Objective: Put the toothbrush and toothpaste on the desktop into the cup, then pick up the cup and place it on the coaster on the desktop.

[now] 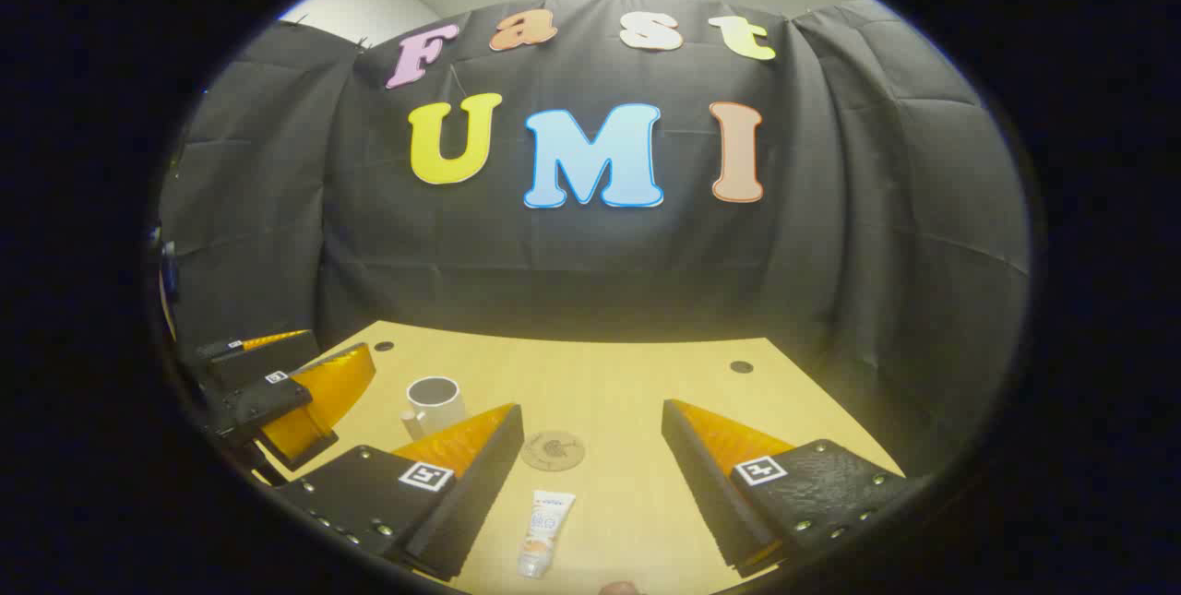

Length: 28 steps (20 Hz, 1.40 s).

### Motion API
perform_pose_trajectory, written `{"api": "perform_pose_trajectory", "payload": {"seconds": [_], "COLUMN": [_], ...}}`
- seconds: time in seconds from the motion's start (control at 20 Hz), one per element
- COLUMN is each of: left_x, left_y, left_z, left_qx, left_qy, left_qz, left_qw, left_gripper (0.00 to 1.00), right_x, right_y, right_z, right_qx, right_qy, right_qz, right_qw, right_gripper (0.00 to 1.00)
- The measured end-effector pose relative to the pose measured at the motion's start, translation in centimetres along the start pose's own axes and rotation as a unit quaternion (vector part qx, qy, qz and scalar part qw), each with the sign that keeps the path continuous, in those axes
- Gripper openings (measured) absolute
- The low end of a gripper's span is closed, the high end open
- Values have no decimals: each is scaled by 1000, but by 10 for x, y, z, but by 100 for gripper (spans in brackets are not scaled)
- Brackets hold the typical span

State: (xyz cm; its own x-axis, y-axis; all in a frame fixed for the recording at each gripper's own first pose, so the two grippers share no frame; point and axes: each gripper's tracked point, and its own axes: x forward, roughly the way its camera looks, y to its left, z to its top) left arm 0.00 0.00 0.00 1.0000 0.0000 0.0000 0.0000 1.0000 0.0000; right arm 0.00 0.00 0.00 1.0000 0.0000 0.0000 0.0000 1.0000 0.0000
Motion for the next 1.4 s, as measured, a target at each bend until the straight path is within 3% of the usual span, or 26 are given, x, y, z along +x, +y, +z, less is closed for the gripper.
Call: {"api": "perform_pose_trajectory", "payload": {"seconds": [0.1,0.15,0.25,0.9,1.0,1.1,1.4], "left_x": [2,4,6,21,24,28,41], "left_y": [2,1,2,8,7,3,1], "left_z": [-1,-3,-7,-21,-32,-44,-103], "left_qx": [-1,-1,-2,-13,-15,-19,-46], "left_qy": [1,2,6,15,25,41,131], "left_qz": [2,2,2,12,9,3,-7], "left_qw": [1000,1000,1000,1000,1000,999,990], "left_gripper": [96,100,96,100,87,96,100], "right_x": [1,2,3,15,16,19,27], "right_y": [1,1,2,7,7,8,16], "right_z": [-1,-2,-3,-9,-14,-25,-70], "right_qx": [-1,-1,-1,3,3,4,9], "right_qy": [2,2,4,17,27,48,137], "right_qz": [2,3,4,18,20,21,33], "right_qw": [1000,1000,1000,1000,999,999,990], "right_gripper": [93,93,95,95,95,95,95]}}
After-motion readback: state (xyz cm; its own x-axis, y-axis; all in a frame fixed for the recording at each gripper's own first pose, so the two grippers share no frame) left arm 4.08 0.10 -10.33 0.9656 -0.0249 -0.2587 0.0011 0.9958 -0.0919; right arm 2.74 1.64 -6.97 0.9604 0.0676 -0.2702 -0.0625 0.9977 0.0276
